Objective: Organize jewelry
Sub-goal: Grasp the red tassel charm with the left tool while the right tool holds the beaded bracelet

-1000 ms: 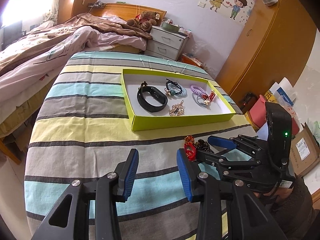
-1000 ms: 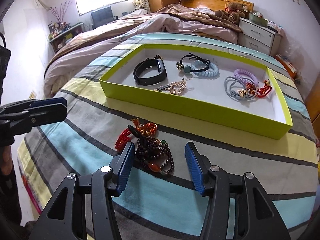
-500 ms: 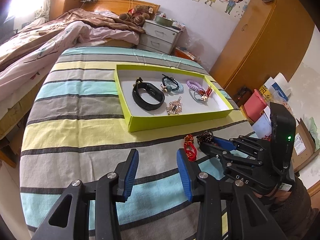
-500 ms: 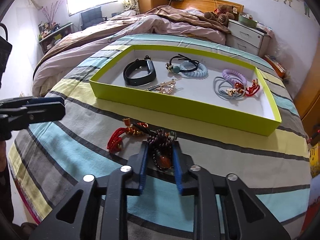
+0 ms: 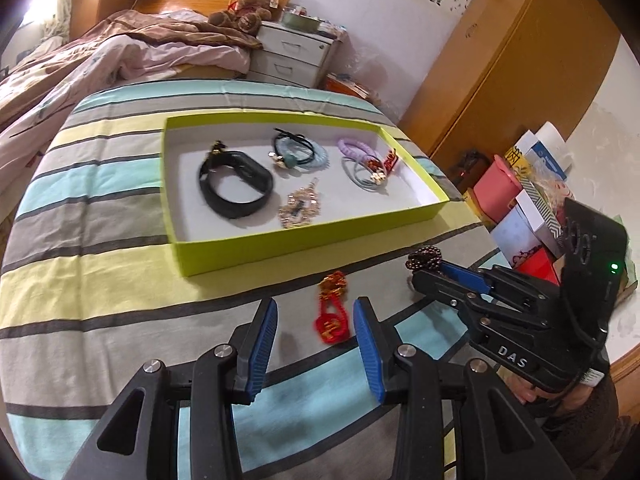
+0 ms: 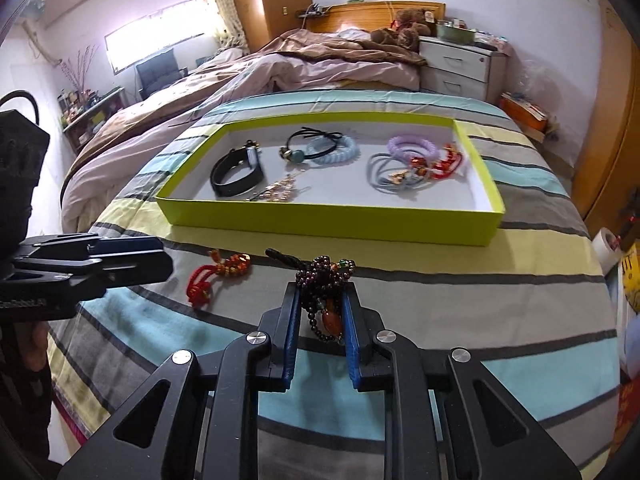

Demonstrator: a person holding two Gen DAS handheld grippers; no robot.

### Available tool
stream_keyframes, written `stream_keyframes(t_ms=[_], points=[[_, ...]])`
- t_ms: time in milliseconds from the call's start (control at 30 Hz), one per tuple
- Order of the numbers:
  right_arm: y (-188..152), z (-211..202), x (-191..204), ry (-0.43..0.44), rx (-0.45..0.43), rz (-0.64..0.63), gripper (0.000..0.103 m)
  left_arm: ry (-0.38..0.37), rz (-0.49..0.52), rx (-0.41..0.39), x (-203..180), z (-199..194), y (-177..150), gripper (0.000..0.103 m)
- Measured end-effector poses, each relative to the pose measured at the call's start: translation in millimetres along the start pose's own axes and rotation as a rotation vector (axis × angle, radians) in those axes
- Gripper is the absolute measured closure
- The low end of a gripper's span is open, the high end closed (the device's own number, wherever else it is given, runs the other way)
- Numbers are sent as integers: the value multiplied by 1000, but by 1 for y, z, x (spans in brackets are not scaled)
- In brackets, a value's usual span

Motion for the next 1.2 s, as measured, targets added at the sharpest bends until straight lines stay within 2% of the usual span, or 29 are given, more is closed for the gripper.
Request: stream_keyframes(t_ms=[133, 267, 333, 533, 933, 1033, 1200], points=[[-1, -4, -13, 2, -5, 23, 82, 3, 14, 23, -10, 14, 1, 64], [-2, -8, -21, 7, -9, 35, 83, 76, 37, 49, -10, 29, 1, 64], [-4, -10, -25, 7, -13, 40, 82, 80, 39, 60, -12, 34, 0, 64], [-2, -14, -31, 21, -27, 50, 82, 135, 70, 63, -14, 39, 3, 64], [0, -14, -33, 51, -39, 59, 82, 199, 104, 52, -16, 42, 4, 64], [1, -15, -35, 52, -46, 66, 82, 215, 102, 51, -15, 42, 4, 67], [0, -17, -38, 49, -49, 69, 82, 231, 103, 48, -12, 40, 4, 79]])
Point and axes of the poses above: each gripper's, at about its wrist camera, not at the fingertips, and z roughly the way its jaws point, x to its left, y to its top, the point moved 9 cm from there along z, roughly the way its jaws point, and after that the axes turned 5 degrees about -y, right-handed, at the moved point
